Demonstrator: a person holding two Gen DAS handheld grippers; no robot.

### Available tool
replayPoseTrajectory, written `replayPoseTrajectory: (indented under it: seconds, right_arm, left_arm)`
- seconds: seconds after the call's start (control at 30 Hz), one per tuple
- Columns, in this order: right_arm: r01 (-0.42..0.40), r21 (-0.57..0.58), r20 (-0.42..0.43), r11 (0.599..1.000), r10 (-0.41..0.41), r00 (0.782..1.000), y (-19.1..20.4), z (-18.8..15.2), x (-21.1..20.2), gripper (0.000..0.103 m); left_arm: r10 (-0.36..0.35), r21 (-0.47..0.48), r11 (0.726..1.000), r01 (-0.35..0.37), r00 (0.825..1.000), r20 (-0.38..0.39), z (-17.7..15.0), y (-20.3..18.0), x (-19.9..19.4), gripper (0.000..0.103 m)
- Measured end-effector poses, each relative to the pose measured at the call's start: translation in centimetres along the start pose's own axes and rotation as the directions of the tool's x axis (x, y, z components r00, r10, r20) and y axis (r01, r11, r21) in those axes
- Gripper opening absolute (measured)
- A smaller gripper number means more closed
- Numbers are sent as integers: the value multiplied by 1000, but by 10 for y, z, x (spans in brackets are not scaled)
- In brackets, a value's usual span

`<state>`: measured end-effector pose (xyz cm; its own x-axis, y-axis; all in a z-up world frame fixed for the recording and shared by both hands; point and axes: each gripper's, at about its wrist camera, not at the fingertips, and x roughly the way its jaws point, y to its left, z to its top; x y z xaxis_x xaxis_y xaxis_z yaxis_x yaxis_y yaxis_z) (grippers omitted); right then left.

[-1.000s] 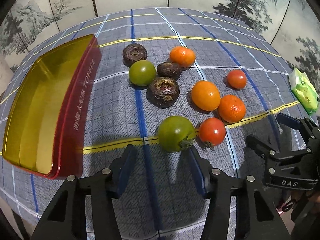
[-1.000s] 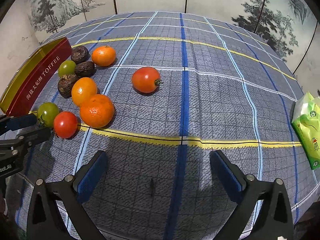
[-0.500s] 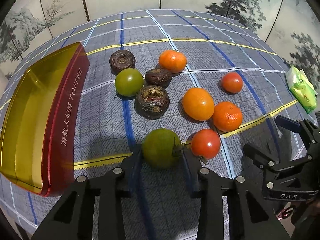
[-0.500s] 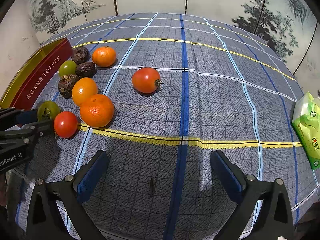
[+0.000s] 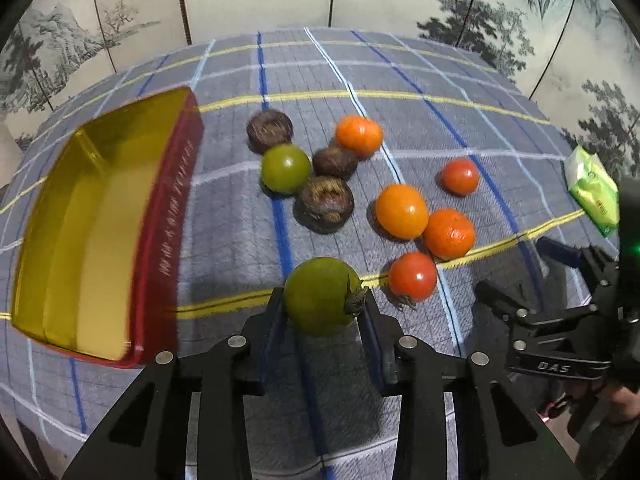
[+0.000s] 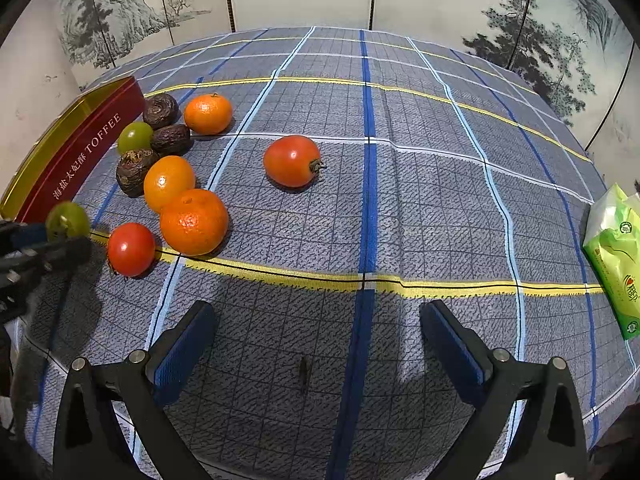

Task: Organize fruits
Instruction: 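Lift the green tomato with the left tool and carry it over the tin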

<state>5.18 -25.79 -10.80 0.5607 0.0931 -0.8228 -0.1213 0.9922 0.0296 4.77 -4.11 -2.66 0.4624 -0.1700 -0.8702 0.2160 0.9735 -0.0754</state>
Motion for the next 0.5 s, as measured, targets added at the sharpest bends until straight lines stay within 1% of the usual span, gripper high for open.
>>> replayPoseTrajectory:
  seconds: [0.07,0.17,0.3,0.37,0.5]
  right_arm:
    - [0,0,0,1000,0,1000,0,0,0,103]
    - [0,0,0,1000,0,1000,0,0,0,103]
    - [5,0,-7,1000,-5,1000,-1,1,-2,103]
    - [7,3,-6,1000,-7,1000,-1,1,-2,103]
    - [7,13,-7,1000,-7,1000,0,1,-1,103]
  left_arm:
    - [2,-13,1000,-2,1000,20,3,7,-10,36]
    - [25,-33,999,-23,999,43,8,21,-23,36]
    - [74,-73,995,-69,995,69,15,49,-36,36]
    - [103,-98,990,-96,992,71,16,66,-38,36]
    - [165,-164,974,-155,985,51,12,104,-36,36]
